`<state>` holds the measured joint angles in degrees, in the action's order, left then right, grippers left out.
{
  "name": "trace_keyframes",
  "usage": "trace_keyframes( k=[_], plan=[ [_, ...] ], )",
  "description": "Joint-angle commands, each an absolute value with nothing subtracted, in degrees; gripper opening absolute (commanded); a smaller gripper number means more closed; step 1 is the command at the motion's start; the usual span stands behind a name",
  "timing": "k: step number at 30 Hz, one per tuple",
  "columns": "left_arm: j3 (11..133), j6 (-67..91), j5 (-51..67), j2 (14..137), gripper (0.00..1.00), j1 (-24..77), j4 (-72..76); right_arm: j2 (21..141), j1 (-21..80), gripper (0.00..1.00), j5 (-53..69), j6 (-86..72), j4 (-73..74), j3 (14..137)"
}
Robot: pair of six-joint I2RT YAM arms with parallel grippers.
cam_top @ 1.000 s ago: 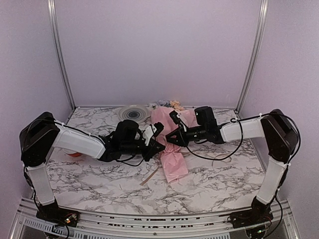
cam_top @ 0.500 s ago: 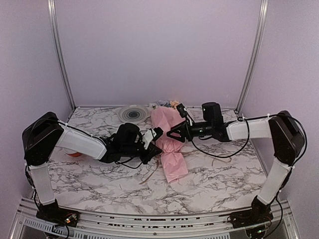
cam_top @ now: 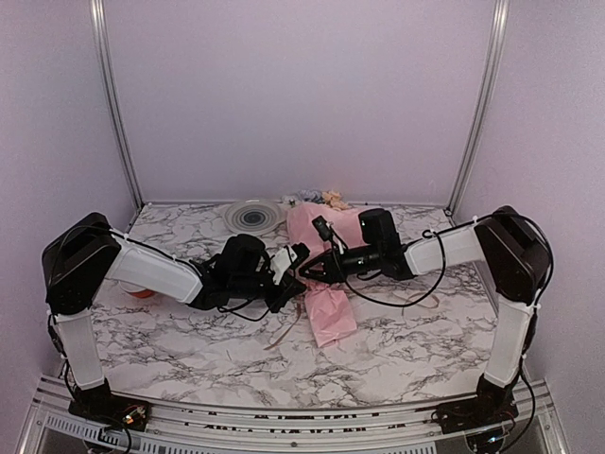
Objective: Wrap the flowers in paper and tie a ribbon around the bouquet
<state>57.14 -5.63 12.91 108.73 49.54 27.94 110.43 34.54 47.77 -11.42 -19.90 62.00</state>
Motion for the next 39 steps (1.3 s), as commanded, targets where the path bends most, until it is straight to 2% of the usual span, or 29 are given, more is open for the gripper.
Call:
trace_keyframes(
  k=[1, 2, 3, 5, 7, 8, 14, 19, 23, 29, 39],
  plan=[
    [57.81, -6.54, 13.10, 109.60, 0.00, 49.22, 26.31, 111.36, 34.83, 0.16, 49.39, -13.36, -23.54, 63.61],
    [57.79, -6.60, 13.10, 109.56, 0.00, 49.22, 26.14, 111.36, 34.82, 0.06, 49.39, -13.22, -23.51, 63.64],
    [57.63, -6.63, 13.10, 109.45, 0.00, 49.22, 26.00, 111.31, 34.81, 0.00, 49.39, -13.00, -23.22, 63.70],
    [56.98, -6.03, 12.95, 108.87, 0.00, 49.09, 25.93, 111.00, 34.85, 0.00, 49.23, -12.67, -22.78, 63.48],
    [56.03, -4.37, 13.40, 107.76, 0.19, 48.50, 25.93, 110.67, 34.85, 0.00, 49.13, -12.67, -23.15, 62.89],
    [55.48, -3.34, 14.87, 107.04, 0.24, 47.91, 26.00, 110.62, 34.89, 0.00, 49.16, -12.65, -23.27, 62.71],
    [53.91, 3.67, 23.57, 105.70, 0.43, 43.14, 27.44, 110.42, 35.02, 0.00, 48.51, -12.81, -23.59, 61.57],
    [52.93, 10.26, 28.64, 106.41, 0.49, 41.13, 36.53, 109.85, 35.07, 0.00, 47.59, -12.86, -24.16, 60.25],
    [51.64, 15.26, 26.16, 107.07, 0.67, 39.44, 44.56, 109.86, 35.20, 0.00, 47.36, -12.58, -24.21, 59.62],
    [55.52, 22.12, 31.16, 112.86, 0.70, 39.37, 48.43, 110.79, 35.27, 0.00, 47.07, -13.23, -25.23, 59.32],
    [57.01, 23.69, 27.67, 114.80, 0.75, 39.37, 46.94, 111.36, 35.29, 0.00, 46.81, -13.05, -25.58, 59.46]
  ],
)
